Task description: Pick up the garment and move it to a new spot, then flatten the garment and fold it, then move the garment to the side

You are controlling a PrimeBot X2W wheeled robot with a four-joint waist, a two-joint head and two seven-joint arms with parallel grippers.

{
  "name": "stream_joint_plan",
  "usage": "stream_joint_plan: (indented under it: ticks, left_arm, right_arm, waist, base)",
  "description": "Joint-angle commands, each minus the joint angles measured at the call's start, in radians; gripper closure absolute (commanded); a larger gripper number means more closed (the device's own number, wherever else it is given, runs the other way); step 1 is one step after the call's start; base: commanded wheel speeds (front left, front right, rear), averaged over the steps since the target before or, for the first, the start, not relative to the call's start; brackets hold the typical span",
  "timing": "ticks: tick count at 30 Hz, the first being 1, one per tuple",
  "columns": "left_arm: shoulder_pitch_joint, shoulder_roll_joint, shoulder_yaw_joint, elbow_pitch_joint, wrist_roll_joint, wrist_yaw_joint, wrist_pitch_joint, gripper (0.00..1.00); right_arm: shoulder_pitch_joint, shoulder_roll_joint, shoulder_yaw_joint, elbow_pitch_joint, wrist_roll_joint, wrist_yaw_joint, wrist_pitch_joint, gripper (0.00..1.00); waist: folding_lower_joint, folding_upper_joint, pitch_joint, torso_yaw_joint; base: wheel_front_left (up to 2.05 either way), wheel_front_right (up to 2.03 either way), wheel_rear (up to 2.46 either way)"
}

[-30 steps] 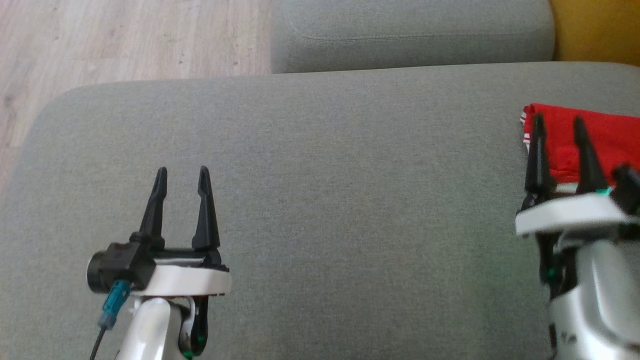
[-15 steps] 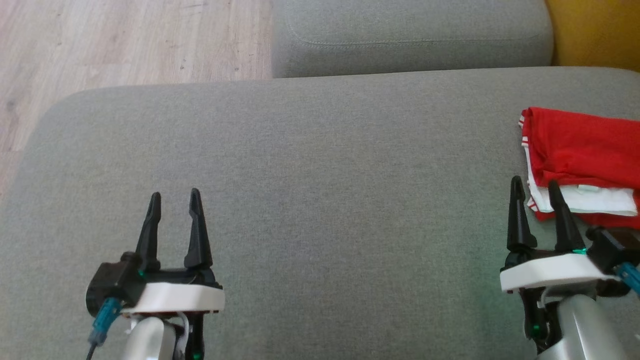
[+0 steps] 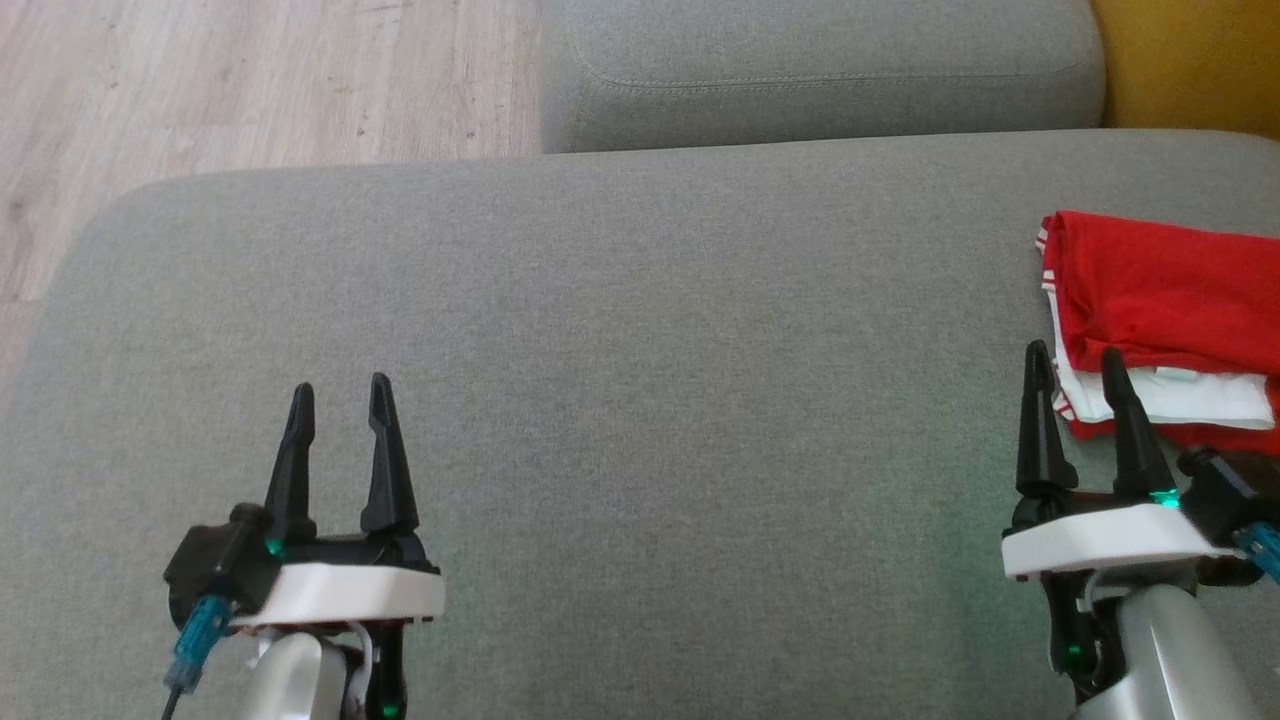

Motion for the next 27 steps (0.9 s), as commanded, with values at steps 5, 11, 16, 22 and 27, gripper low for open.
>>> stream_joint_plan:
  ticks: [5, 11, 16, 22, 27]
  left_arm:
    - [-0.019, 0.007, 0.039, -0.028, -0.01, -0.003, -0.005, 0.0]
    - [-0.021, 0.007, 0.043, -0.016, -0.03, 0.009, -0.005, 0.0]
    - [0.006, -0.001, 0.003, 0.045, -0.03, 0.011, 0.001, 1.0]
    - [0.01, -0.001, 0.013, 0.058, -0.082, 0.007, 0.018, 1.0]
    - [0.01, 0.0, 0.024, 0.055, -0.141, 0.002, 0.035, 1.0]
  right_arm:
    - [-0.017, -0.001, 0.032, -0.039, 0.008, -0.001, -0.013, 0.0]
    - [-0.018, -0.001, 0.039, -0.04, 0.005, -0.001, -0.013, 0.0]
    - [0.008, 0.002, 0.014, 0.025, 0.001, 0.0, -0.002, 1.0]
    - [0.013, 0.002, 0.01, 0.035, 0.057, 0.0, 0.015, 1.0]
    - [0.013, 0.002, 0.005, 0.031, 0.12, 0.0, 0.032, 1.0]
  waist:
    - [0.0, 0.0, 0.003, -0.001]
    - [0.0, 0.0, 0.007, -0.005]
    - [0.0, 0.0, 0.008, -0.006]
    - [0.0, 0.0, 0.006, -0.007]
    - [0.0, 0.0, 0.005, -0.009]
  base:
    - [0.0, 0.0, 0.0]
    - [0.0, 0.0, 0.0]
    - [0.0, 0.0, 0.0]
    - [0.0, 0.0, 0.0]
    - [0.0, 0.0, 0.0]
